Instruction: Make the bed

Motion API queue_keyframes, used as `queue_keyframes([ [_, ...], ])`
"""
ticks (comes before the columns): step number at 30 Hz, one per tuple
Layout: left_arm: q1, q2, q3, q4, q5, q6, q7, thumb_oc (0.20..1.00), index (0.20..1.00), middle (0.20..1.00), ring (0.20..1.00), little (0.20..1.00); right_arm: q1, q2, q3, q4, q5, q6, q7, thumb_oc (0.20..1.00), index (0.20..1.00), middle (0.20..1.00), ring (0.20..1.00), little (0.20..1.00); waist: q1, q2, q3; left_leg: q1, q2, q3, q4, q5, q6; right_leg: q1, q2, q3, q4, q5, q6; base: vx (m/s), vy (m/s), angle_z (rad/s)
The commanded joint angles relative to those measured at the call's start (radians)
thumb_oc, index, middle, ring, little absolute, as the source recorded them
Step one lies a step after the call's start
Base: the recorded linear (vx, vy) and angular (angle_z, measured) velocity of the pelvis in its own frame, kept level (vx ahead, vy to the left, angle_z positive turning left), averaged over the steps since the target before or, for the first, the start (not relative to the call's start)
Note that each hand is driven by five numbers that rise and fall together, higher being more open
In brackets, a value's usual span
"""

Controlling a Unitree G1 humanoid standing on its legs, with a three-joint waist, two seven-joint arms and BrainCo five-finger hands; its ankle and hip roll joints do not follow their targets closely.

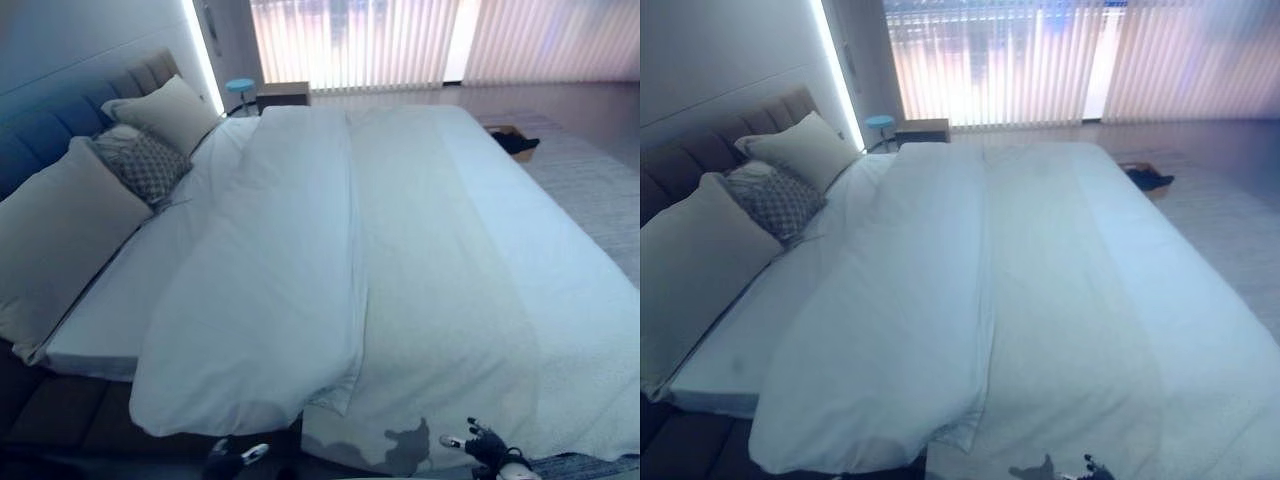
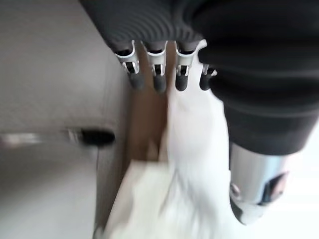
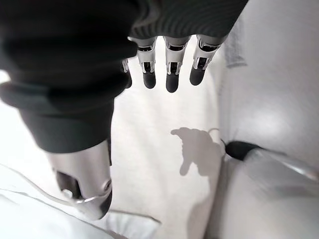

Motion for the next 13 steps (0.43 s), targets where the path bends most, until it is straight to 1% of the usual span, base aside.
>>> queue_keyframes([
  [1, -0.054, 0.004, 0.012, 0.049, 0.073, -0.003, -0.013, 1.0, 1.0, 1.0, 1.0, 1.0, -0.057, 0.012, 0.047, 0.036, -0.052, -0.016, -0.006, 1.0, 1.0, 1.0, 1.0, 1.0, -0.006, -0.067, 0.017, 0.054, -0.103, 0.013, 0.01, -0.043, 0.063, 0.137, 0.013, 0.011, -0.213, 0.093, 0.064, 0.05, 0.007, -0.13],
  [2, -0.054, 0.004, 0.012, 0.049, 0.073, -0.003, -0.013, 1.0, 1.0, 1.0, 1.0, 1.0, -0.056, 0.012, 0.047, 0.036, -0.052, -0.016, -0.006, 1.0, 1.0, 1.0, 1.0, 1.0, -0.006, -0.067, 0.017, 0.055, -0.103, 0.013, 0.01, -0.043, 0.063, 0.137, 0.013, 0.012, -0.213, 0.093, 0.064, 0.05, 0.013, -0.21],
  [3, -0.059, -0.007, -0.039, 0.068, 0.131, 0.006, -0.042, 1.0, 1.0, 1.0, 1.0, 1.0, -0.044, 0.02, 0.073, 0.042, -0.086, -0.009, 0.007, 1.0, 1.0, 1.0, 1.0, 1.0, -0.013, -0.069, 0.001, 0.074, -0.105, 0.024, -0.013, -0.043, 0.065, 0.146, 0.016, 0.015, -0.21, 0.092, 0.066, 0.03, 0.006, -0.25],
  [4, -0.059, -0.007, -0.039, 0.068, 0.131, 0.006, -0.042, 1.0, 1.0, 1.0, 1.0, 1.0, -0.044, 0.02, 0.073, 0.042, -0.086, -0.009, 0.007, 1.0, 1.0, 1.0, 1.0, 1.0, -0.012, -0.069, 0.001, 0.075, -0.105, 0.024, -0.013, -0.042, 0.065, 0.147, 0.016, 0.015, -0.21, 0.092, 0.066, 0.06, 0.006, -0.25],
  [5, -0.058, -0.005, -0.075, 0.06, 0.175, 0.002, -0.046, 1.0, 1.0, 1.0, 1.0, 1.0, -0.027, 0.026, 0.09, 0.038, -0.106, -0.009, 0.02, 1.0, 1.0, 1.0, 1.0, 1.0, -0.02, -0.071, -0.008, 0.09, -0.105, 0.026, -0.031, -0.041, 0.066, 0.157, 0.017, 0.013, -0.21, 0.088, 0.066, 0.03, 0.005, -0.08],
  [8, -0.06, 0.002, -0.099, 0.05, 0.196, -0.002, -0.068, 1.0, 1.0, 1.0, 1.0, 1.0, -0.011, 0.032, 0.103, 0.029, -0.12, -0.01, 0.03, 1.0, 1.0, 1.0, 1.0, 1.0, -0.032, -0.072, -0.018, 0.102, -0.107, 0.027, -0.046, -0.039, 0.065, 0.166, 0.015, 0.008, -0.207, 0.083, 0.066, 0.0, 0.004, 0.01],
  [13, -0.063, 0.015, -0.073, 0.074, 0.193, 0.005, -0.068, 1.0, 1.0, 1.0, 1.0, 1.0, -0.009, 0.042, 0.11, 0.048, -0.128, -0.003, 0.038, 1.0, 1.0, 1.0, 1.0, 1.0, -0.039, -0.074, -0.028, 0.11, -0.115, 0.021, -0.036, -0.053, 0.072, 0.172, 0.011, 0.013, -0.192, 0.078, 0.065, 0.01, 0.011, 0.04],
])
